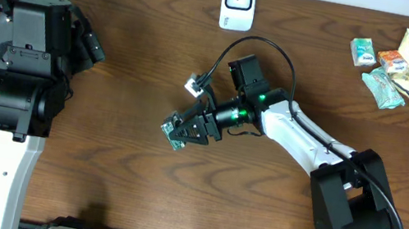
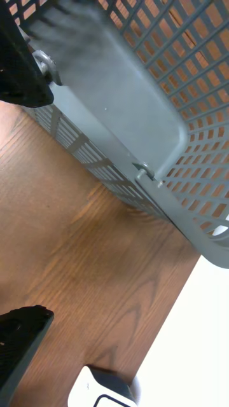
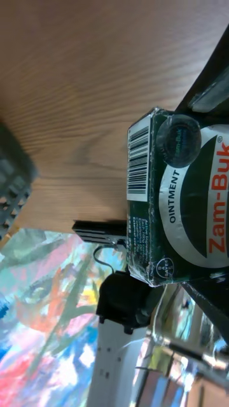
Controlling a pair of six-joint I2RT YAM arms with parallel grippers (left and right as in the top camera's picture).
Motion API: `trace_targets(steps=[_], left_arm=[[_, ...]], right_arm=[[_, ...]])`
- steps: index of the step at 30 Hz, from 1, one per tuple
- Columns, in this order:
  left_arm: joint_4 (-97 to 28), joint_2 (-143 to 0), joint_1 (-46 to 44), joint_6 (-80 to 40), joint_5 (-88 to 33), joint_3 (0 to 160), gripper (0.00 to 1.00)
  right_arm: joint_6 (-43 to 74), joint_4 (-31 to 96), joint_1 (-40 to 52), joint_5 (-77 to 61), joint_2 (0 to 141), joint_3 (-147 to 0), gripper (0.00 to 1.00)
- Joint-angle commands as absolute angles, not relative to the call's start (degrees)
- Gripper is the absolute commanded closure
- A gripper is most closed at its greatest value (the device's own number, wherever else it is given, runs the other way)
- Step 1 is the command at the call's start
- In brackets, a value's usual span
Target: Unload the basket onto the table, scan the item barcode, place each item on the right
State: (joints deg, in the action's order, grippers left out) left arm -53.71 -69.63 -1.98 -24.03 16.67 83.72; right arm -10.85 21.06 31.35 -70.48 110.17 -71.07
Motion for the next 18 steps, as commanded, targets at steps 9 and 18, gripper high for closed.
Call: trace_targets(steps=[9,18], left_arm=[[-53.8,-69.2,-1.8,-24.3,17.2,84.5,0.02],[-53.8,-69.2,-1.8,-24.3,17.2,84.5,0.02]], right_arm=[[-14.2,11.0,31.5,-53.1,108.4,-70.9,0.32],[6.2,11.4,32.3,-41.0,108.4,-70.9,0.25]])
